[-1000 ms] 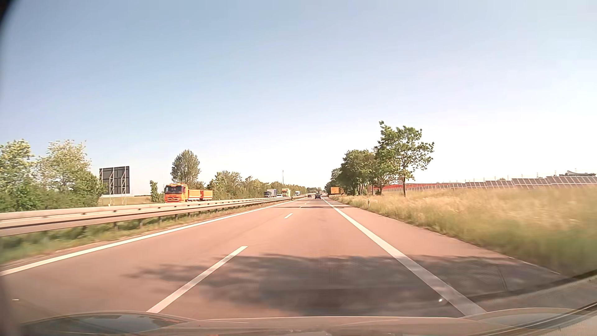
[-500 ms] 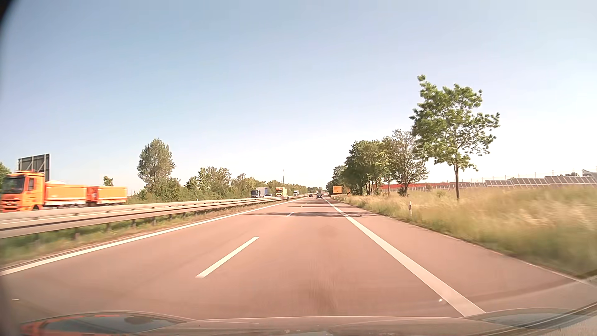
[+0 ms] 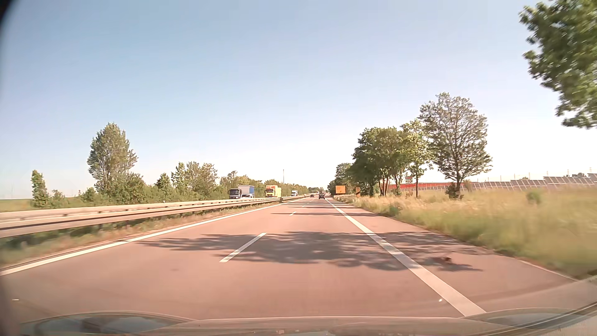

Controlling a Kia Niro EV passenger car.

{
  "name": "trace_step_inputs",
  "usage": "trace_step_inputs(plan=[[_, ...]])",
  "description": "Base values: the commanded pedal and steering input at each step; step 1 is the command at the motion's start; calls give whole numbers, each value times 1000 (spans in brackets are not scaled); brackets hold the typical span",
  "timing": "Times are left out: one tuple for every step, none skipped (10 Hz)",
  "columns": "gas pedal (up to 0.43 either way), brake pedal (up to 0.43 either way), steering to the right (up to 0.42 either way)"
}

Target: Follow the waypoints while adhering to traffic rules and regulations

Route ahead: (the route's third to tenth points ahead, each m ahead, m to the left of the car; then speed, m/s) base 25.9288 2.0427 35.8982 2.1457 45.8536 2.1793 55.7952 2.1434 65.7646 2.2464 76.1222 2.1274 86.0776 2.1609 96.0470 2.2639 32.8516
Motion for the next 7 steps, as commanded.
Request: trace_step_inputs(plan=[[130,12,2],[130,12,2],[130,12,2],[130,12,2],[130,12,2],[130,12,2],[130,12,2]])
